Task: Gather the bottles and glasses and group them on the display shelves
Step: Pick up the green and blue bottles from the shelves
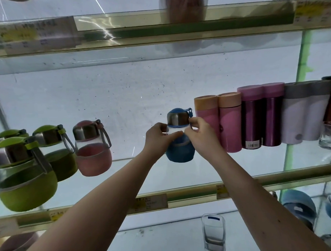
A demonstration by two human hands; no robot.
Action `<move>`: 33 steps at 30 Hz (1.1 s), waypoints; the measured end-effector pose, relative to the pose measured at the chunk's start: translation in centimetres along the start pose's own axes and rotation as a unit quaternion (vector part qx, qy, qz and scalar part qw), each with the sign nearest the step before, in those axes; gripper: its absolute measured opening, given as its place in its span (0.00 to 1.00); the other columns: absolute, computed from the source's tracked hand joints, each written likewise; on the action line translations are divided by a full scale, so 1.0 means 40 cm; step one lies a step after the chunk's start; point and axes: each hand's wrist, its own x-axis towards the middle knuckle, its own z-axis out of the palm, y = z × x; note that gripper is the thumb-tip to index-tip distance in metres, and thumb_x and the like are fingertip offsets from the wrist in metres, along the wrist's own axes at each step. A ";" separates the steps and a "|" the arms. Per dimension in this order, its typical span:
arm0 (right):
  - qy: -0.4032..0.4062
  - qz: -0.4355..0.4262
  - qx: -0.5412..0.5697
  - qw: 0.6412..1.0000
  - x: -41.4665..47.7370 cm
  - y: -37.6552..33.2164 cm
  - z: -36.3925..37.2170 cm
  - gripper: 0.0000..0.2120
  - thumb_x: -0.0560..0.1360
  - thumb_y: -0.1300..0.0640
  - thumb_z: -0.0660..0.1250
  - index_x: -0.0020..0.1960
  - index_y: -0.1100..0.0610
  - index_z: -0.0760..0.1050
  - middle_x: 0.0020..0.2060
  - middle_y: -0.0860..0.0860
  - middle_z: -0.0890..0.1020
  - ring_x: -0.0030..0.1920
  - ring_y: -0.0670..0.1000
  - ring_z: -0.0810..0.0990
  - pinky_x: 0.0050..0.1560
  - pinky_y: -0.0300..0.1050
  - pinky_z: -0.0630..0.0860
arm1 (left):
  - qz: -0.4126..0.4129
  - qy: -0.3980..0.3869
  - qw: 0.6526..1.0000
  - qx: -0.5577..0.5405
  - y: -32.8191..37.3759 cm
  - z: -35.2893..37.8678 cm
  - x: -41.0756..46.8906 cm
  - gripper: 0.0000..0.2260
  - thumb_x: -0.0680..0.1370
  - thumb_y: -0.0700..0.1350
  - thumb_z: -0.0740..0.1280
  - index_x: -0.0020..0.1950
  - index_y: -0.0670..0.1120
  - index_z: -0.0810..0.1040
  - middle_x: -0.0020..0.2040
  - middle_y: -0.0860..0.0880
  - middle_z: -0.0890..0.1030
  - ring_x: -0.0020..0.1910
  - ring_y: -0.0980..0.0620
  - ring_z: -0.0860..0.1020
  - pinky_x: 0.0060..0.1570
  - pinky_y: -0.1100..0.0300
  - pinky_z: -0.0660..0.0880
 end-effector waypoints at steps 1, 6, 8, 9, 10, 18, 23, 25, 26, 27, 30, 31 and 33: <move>-0.002 0.000 -0.002 1.000 0.000 -0.001 0.001 0.17 0.76 0.61 0.62 0.65 0.57 0.70 0.51 0.48 0.75 0.53 0.49 0.76 0.49 0.42 0.73 | -0.001 0.002 1.000 0.002 0.001 0.002 -0.001 0.20 0.69 0.50 0.75 0.55 0.43 0.75 0.50 0.48 0.78 0.48 0.50 0.77 0.49 0.55 0.77; 0.003 -0.001 -0.008 1.000 0.001 -0.005 0.000 0.17 0.76 0.62 0.62 0.64 0.58 0.70 0.48 0.48 0.75 0.51 0.50 0.77 0.52 0.47 0.75 | -0.005 0.000 1.000 -0.001 0.010 0.012 -0.014 0.18 0.70 0.50 0.74 0.53 0.44 0.72 0.48 0.50 0.76 0.49 0.49 0.77 0.51 0.53 0.77; 0.002 -0.001 -0.009 1.000 0.000 -0.005 -0.002 0.17 0.76 0.62 0.62 0.65 0.58 0.70 0.49 0.48 0.75 0.51 0.50 0.76 0.53 0.47 0.75 | -0.005 -0.004 1.000 -0.003 0.016 0.014 -0.015 0.19 0.70 0.49 0.74 0.54 0.44 0.72 0.48 0.50 0.76 0.49 0.49 0.77 0.51 0.53 0.77; 0.000 -0.001 -0.009 1.000 0.000 -0.005 -0.002 0.18 0.76 0.62 0.62 0.65 0.58 0.70 0.49 0.48 0.75 0.51 0.50 0.76 0.53 0.47 0.75 | -0.006 -0.003 1.000 -0.003 0.016 0.013 -0.015 0.19 0.70 0.50 0.74 0.55 0.44 0.72 0.48 0.50 0.76 0.50 0.49 0.77 0.51 0.54 0.77; -0.001 -0.002 -0.010 1.000 -0.001 -0.004 -0.004 0.18 0.76 0.62 0.62 0.66 0.58 0.69 0.50 0.48 0.75 0.52 0.49 0.76 0.53 0.45 0.74 | -0.006 -0.002 1.000 -0.001 0.017 0.013 -0.015 0.21 0.69 0.50 0.75 0.56 0.43 0.73 0.49 0.50 0.76 0.49 0.49 0.77 0.50 0.55 0.77; 0.002 -0.002 -0.021 1.000 -0.026 -0.007 -0.019 0.20 0.77 0.60 0.61 0.69 0.57 0.68 0.54 0.49 0.75 0.50 0.46 0.72 0.50 0.41 0.72 | -0.028 -0.025 0.999 0.004 0.025 0.017 -0.034 0.30 0.71 0.52 0.74 0.68 0.43 0.68 0.63 0.46 0.74 0.57 0.48 0.74 0.55 0.54 0.75; 0.018 0.000 -0.018 1.000 -0.067 -0.025 -0.021 0.18 0.78 0.60 0.60 0.68 0.56 0.69 0.52 0.50 0.75 0.44 0.44 0.73 0.41 0.33 0.70 | -0.040 -0.025 0.999 0.004 0.028 -0.009 -0.072 0.36 0.72 0.52 0.72 0.75 0.44 0.59 0.72 0.42 0.66 0.69 0.43 0.67 0.62 0.52 0.69; 0.022 0.004 -0.010 1.000 -0.088 -0.035 -0.020 0.18 0.78 0.60 0.60 0.68 0.56 0.69 0.58 0.52 0.76 0.50 0.47 0.75 0.42 0.34 0.71 | -0.029 -0.016 0.999 0.000 0.031 -0.023 -0.095 0.33 0.73 0.50 0.71 0.74 0.45 0.60 0.72 0.43 0.66 0.69 0.44 0.68 0.61 0.53 0.69; 0.023 0.009 -0.004 1.000 -0.098 -0.040 -0.019 0.18 0.78 0.60 0.60 0.68 0.55 0.68 0.61 0.53 0.75 0.55 0.49 0.75 0.46 0.37 0.71 | -0.023 -0.010 1.000 -0.003 0.033 -0.031 -0.106 0.32 0.74 0.50 0.71 0.73 0.45 0.61 0.72 0.43 0.67 0.68 0.44 0.68 0.61 0.53 0.69; 0.027 0.013 0.003 1.000 -0.114 -0.049 -0.017 0.19 0.78 0.60 0.60 0.69 0.55 0.68 0.63 0.53 0.74 0.59 0.50 0.74 0.50 0.39 0.69 | -0.017 -0.006 1.000 -0.009 0.036 -0.042 -0.121 0.31 0.74 0.50 0.71 0.73 0.45 0.62 0.71 0.43 0.67 0.68 0.45 0.69 0.61 0.54 0.69; 0.040 0.008 0.029 0.999 -0.152 -0.071 -0.014 0.19 0.78 0.61 0.60 0.69 0.55 0.68 0.64 0.53 0.74 0.60 0.48 0.73 0.50 0.37 0.68 | 0.003 -0.002 0.999 -0.035 0.054 -0.065 -0.157 0.29 0.75 0.50 0.70 0.72 0.46 0.64 0.70 0.45 0.69 0.63 0.50 0.70 0.56 0.58 0.69; 0.046 0.003 0.033 0.998 -0.165 -0.079 -0.013 0.19 0.78 0.62 0.60 0.68 0.55 0.68 0.64 0.52 0.74 0.59 0.47 0.72 0.48 0.34 0.68 | 0.010 -0.004 0.999 -0.042 0.060 -0.072 -0.169 0.28 0.75 0.50 0.70 0.72 0.47 0.64 0.70 0.46 0.69 0.60 0.52 0.70 0.54 0.59 0.68; 0.060 -0.008 0.035 0.998 -0.194 -0.091 -0.013 0.18 0.78 0.63 0.61 0.68 0.55 0.68 0.64 0.53 0.75 0.59 0.46 0.73 0.46 0.28 0.68 | 0.022 -0.003 0.998 -0.062 0.071 -0.088 -0.202 0.28 0.75 0.50 0.70 0.71 0.47 0.65 0.69 0.47 0.69 0.57 0.55 0.69 0.52 0.61 0.67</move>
